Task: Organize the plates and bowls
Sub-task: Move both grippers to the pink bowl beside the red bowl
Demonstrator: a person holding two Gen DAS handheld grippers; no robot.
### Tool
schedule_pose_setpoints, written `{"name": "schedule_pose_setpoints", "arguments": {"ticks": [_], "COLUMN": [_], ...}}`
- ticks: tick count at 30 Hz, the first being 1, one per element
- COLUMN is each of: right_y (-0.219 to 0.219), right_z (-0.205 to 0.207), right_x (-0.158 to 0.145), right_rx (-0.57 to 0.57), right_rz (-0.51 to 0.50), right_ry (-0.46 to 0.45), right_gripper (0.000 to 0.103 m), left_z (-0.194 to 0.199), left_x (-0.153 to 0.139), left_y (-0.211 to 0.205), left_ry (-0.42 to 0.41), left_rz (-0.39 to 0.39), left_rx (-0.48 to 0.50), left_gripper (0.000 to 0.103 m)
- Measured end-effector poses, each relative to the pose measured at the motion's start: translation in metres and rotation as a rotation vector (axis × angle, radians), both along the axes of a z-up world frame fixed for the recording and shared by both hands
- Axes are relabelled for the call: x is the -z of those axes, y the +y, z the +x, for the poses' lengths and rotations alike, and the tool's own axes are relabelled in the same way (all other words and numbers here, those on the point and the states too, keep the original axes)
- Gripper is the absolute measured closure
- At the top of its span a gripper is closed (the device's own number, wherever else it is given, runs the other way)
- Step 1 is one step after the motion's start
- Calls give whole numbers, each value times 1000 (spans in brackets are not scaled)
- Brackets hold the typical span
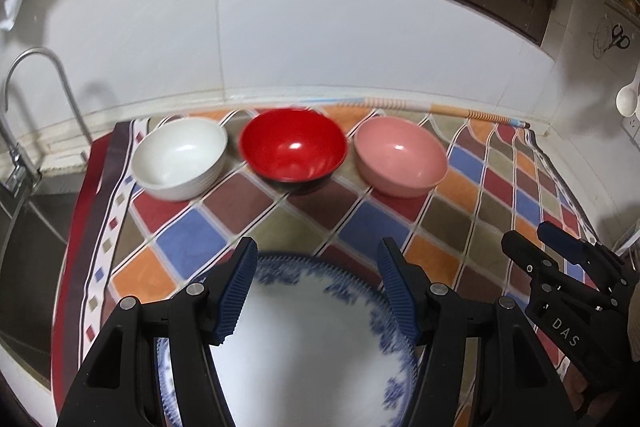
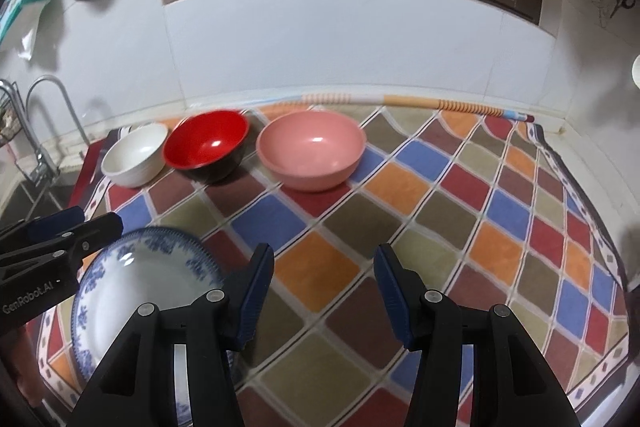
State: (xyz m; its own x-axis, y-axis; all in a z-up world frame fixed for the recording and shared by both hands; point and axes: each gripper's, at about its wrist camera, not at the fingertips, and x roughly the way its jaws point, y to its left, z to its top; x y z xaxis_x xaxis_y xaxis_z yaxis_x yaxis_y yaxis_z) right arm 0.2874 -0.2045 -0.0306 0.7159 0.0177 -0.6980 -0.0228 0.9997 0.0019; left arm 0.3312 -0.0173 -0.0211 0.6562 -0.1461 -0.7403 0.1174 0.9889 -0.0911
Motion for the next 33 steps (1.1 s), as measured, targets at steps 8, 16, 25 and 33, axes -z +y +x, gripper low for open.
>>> {"name": "schedule_pose_setpoints", "arguments": {"ticks": [8, 16, 25, 33], "right_y": [-33, -54, -65, -64], "right_z": [31, 69, 117, 152], "right_x": [-14, -14, 3, 24], "right_rx": [9, -1, -17, -51], "right_rz": [8, 23, 34, 28], "right_ry": [-33, -40, -21, 19], "right_gripper": [50, 50, 50, 50], "left_z": [34, 71, 109, 133], "left_x": [-1, 15, 37, 51], "left_y": [-28, -49, -59, -74], "left_ry": [-9, 16, 80, 100], "left_rz": [-7, 20, 12, 42], "left_rx": [1, -16, -38, -38], "left_gripper": [43, 46, 50, 55]}}
